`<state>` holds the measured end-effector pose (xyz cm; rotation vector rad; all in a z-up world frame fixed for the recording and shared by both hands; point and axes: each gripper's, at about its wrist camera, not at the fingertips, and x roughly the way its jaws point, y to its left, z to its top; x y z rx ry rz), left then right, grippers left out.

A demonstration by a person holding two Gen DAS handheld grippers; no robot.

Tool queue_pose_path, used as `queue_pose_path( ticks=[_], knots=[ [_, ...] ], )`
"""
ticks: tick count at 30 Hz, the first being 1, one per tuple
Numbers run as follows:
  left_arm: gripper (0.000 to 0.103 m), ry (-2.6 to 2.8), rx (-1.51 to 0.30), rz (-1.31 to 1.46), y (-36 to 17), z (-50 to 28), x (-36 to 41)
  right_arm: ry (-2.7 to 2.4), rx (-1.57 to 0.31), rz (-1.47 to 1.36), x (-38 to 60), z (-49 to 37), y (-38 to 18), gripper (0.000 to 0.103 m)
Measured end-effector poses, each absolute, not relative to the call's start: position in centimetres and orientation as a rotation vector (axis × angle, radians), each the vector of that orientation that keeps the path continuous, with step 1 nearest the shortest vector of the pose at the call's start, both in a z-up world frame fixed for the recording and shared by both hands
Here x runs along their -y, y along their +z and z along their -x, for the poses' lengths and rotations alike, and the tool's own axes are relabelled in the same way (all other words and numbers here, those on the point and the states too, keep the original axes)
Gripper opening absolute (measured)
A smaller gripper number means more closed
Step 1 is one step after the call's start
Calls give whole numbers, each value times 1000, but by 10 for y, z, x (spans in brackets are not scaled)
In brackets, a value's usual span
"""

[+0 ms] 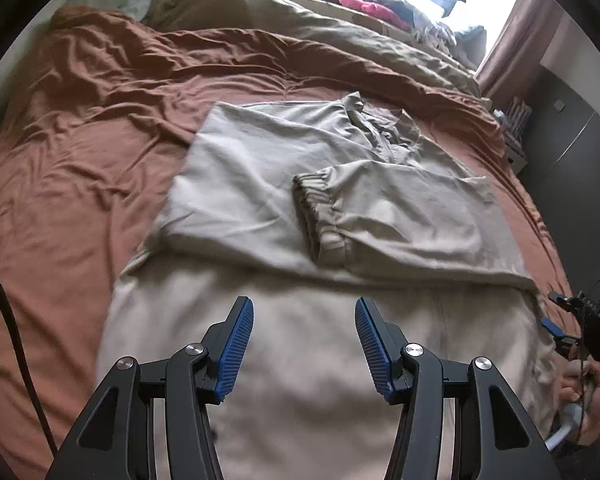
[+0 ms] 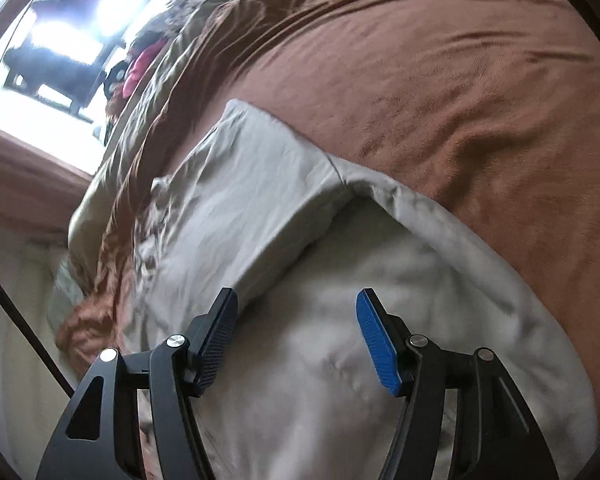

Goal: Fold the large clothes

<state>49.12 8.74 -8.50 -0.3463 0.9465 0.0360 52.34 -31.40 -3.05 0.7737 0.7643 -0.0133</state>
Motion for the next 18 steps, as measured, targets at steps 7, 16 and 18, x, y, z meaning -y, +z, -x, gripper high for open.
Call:
queue_pose_path(
  ticks=[7, 16, 18],
  knots=[
    [55, 52, -911, 368, -66, -420, -104, 16, -744, -656, 303, -464, -20, 60],
    [60, 48, -829, 404, -30, -334, -115, 43, -699, -498, 296, -385, 15, 60],
    [65, 50, -815, 401, -24, -318, -114, 54, -695, -483, 295, -371, 20, 60]
  ],
)
